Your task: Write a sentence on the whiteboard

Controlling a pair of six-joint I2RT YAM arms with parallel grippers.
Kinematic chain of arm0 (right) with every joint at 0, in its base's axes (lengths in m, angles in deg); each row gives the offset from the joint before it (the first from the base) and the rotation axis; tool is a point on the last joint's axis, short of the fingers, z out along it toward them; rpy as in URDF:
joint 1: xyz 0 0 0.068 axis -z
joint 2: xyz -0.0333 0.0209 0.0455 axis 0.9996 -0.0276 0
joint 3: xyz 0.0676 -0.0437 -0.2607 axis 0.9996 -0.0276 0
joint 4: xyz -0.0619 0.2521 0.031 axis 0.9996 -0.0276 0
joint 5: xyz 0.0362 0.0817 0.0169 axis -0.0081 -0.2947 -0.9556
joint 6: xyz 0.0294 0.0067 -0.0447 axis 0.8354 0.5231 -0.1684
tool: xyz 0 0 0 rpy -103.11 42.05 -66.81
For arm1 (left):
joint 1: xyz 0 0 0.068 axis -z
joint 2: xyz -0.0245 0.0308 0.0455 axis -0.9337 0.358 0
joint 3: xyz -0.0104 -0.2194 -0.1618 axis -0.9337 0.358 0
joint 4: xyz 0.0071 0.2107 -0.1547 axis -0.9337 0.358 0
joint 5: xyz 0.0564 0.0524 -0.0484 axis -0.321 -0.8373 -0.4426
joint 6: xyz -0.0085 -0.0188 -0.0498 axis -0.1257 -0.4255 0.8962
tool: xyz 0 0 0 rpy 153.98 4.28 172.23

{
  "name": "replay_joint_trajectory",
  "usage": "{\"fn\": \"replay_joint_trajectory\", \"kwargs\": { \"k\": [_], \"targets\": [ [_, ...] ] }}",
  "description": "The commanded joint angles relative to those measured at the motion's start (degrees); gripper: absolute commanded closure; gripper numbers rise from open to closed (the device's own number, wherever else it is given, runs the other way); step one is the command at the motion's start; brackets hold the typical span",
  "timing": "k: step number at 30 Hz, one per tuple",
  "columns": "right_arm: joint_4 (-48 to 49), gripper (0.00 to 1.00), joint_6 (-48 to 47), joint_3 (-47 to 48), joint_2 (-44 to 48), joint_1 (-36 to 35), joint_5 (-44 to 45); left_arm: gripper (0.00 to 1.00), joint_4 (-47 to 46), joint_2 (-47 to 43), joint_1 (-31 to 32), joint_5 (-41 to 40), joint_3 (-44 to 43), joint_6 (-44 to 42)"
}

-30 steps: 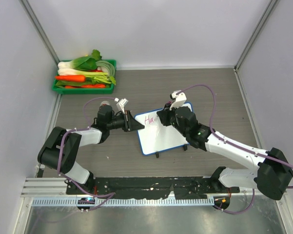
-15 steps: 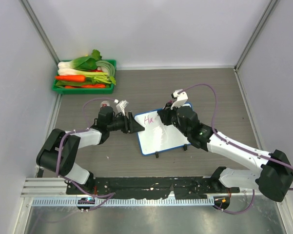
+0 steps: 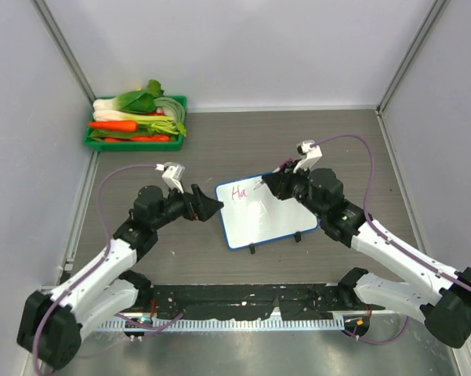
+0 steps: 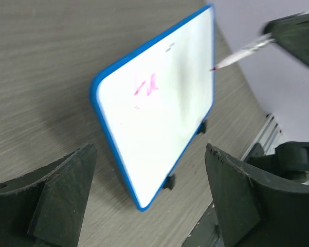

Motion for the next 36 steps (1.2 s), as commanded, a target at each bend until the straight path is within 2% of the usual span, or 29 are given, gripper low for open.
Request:
{"fn": "replay_joint_trajectory", "kwargs": {
  "k": [1,3,5,7,13,18,27,29,30,31,32,34,36],
  "targets": [
    [1.17,0.99,5.16,-1.17,2.82,5.07,-13.92,0.09,12.74,-10.8,6.17,-12.91,-5.89,-2.5],
    [3.28,0.98,8.23,-2.31,3.35,7.37,-20.17,0.08,13.01,-10.99,8.37,-11.78,-8.52,-2.68],
    [6.96,0.99,10.87,-3.63,3.88,9.04,-27.45,0.07,13.01,-8.63,9.08,-7.66,-11.68,-2.59],
    [9.16,0.99,13.07,-4.25,3.97,9.75,-31.15,0.07,11.1,-4.33,9.79,-1.44,-14.68,-2.68],
    [13.13,0.99,16.86,-5.65,5.02,10.1,-36.62,0.1,4.23,5.26,11.98,7.02,-21.71,-2.68],
    [11.2,0.99,16.69,-5.22,6.96,10.89,-36.62,0.2,1.6,11.85,14.01,11.25,-25.24,-3.3],
    [9.44,0.99,16.6,-4.95,8.89,12.21,-36.01,0.51,-2.72,15.38,15.85,13.98,-24.89,-1.8],
    [9.53,0.99,16.77,-4.86,9.07,12.47,-36.01,0.55,-2.98,15.82,16.12,14.5,-24.97,-1.71],
    [9.53,0.99,17.03,-4.69,8.98,12.56,-36.01,0.65,-3.16,15.9,16.12,14.68,-24.97,-1.8],
    [9.61,0.99,17.04,-4.77,9.15,12.56,-36.18,0.71,-3.24,15.91,16.21,14.51,-24.89,-1.8],
    [9.44,0.99,16.95,-4.43,9.07,12.65,-36.19,0.84,-3.33,15.82,16.12,14.24,-24.8,-1.8],
    [7.34,0.99,15.73,-3.46,9.15,12.74,-35.92,1.0,-2.72,15.38,16.12,13.89,-24.89,-1.97],
    [4.44,0.98,14.41,-2.67,9.59,13.0,-35.22,1.0,-1.76,14.77,16.12,13.28,-25.06,-2.41]
  ]
}}
